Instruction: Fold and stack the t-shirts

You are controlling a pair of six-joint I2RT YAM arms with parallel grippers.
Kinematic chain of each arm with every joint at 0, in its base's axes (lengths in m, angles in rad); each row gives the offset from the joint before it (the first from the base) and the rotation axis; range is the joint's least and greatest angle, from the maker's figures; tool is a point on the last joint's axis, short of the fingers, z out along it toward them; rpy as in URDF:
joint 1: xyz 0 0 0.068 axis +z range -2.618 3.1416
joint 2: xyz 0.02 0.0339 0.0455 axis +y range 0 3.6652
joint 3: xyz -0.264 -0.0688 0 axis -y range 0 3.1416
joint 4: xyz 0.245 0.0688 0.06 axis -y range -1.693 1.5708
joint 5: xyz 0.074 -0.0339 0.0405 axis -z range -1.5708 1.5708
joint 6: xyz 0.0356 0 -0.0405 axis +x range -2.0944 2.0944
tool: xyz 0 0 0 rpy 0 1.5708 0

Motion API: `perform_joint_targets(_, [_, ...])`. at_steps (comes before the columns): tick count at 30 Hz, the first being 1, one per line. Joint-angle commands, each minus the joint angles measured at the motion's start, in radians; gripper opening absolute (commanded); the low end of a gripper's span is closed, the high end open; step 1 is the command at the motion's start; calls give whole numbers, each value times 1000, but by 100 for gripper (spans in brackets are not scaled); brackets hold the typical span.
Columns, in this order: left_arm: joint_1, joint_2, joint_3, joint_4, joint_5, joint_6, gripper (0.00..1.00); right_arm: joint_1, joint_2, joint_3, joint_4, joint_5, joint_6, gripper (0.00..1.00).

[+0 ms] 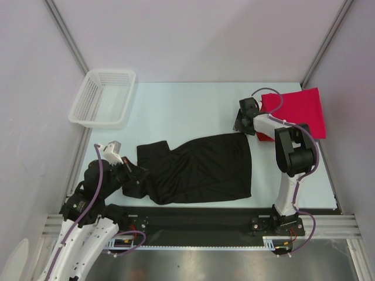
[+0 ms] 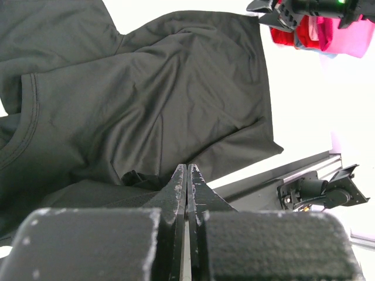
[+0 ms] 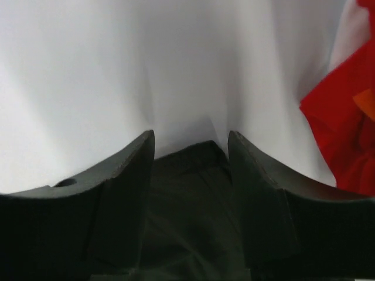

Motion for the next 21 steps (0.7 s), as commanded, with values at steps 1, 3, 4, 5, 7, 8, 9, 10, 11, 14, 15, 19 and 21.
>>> perform_joint_targets(1, [-3, -10, 18, -24, 9, 4, 0, -2, -58, -66, 6, 16, -14, 58])
perform_joint_targets(3, [-3, -14, 22, -28, 5, 6, 0, -2, -71, -89, 21, 19, -13, 57])
perform_joint_targets(4, [-3, -17, 21, -28, 2, 6, 0, 0, -73, -100, 26, 22, -10, 57])
perform_joint_targets(5, [-3, -18, 19, -28, 2, 4, 0, 0, -78, -118, 32, 18, -10, 51])
perform_joint_targets(7, [-3, -13, 19, -28, 7, 7, 0, 4, -81, -134, 58, -7, -10, 44])
perform_joint_targets(8, [-3, -10, 22, -28, 7, 9, 0, 6, -79, -137, 69, -23, -13, 26])
perform_joint_targets(9, [-3, -7, 24, -28, 5, 10, 0, 7, -78, -134, 75, -40, -16, 16])
perform_joint_targets(10, [-3, -5, 29, -27, 7, 13, 0, 10, -70, -129, 76, -69, -17, 9])
perform_joint_targets(11, [-3, -4, 30, -30, 5, 15, 0, 10, -68, -117, 76, -79, -16, 0])
perform_joint_targets(14, [-3, 5, 33, -25, -25, 16, 0, 9, -58, -73, 70, -106, -5, 0])
perform_joint_targets(15, [-3, 15, 33, -7, -36, 16, 0, 6, -56, -54, 66, -117, -2, 0])
perform_joint_targets(19, [-1, 130, 67, 50, -51, 33, 0, 6, -58, 63, 0, -154, 12, 0])
perform_joint_targets(21, [-1, 201, 127, 68, -88, 56, 0, 1, -70, 110, -32, -154, 18, 0])
